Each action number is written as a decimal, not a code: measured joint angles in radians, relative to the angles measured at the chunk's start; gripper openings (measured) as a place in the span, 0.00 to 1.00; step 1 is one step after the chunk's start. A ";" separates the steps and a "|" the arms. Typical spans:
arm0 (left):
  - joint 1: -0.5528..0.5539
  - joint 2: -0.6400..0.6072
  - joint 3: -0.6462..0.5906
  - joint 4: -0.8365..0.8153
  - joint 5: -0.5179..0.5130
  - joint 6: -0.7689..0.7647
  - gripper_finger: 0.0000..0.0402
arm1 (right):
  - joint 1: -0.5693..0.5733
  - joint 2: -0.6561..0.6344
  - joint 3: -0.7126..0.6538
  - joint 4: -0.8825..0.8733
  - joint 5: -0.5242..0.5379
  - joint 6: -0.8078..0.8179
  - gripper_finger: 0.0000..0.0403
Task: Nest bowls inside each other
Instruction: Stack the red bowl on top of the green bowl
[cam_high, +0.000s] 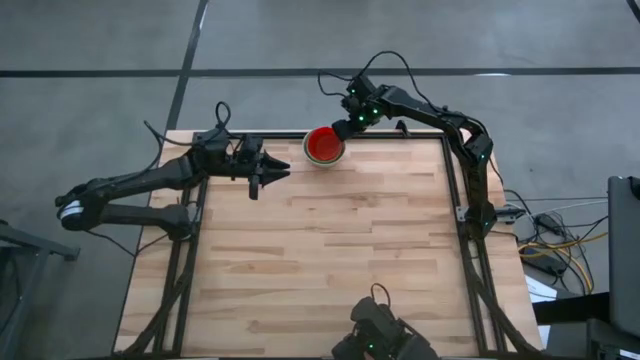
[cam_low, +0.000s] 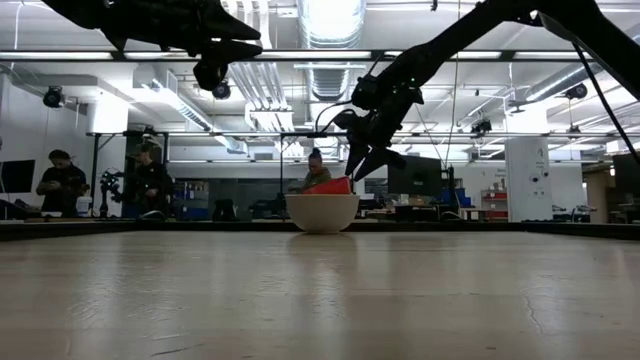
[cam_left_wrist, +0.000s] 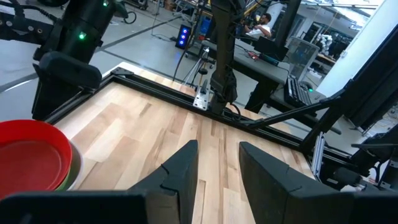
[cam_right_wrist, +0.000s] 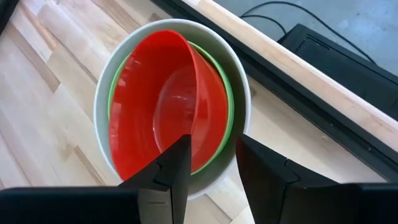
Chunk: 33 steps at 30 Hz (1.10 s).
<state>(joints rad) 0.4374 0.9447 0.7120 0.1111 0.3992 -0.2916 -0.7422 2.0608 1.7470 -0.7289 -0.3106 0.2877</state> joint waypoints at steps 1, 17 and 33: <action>0.000 0.000 0.000 0.000 0.000 0.000 0.30 | 0.001 0.001 0.000 0.001 0.000 0.000 0.31; 0.000 0.000 0.000 0.000 0.000 0.000 0.30 | 0.005 0.003 -0.013 0.004 0.004 0.000 0.31; 0.000 0.000 0.000 0.000 0.000 0.000 0.30 | 0.005 -0.033 -0.012 0.018 0.001 -0.010 0.29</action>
<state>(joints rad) 0.4376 0.9447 0.7120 0.1108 0.3992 -0.2916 -0.7372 2.0278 1.7354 -0.7110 -0.3091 0.2780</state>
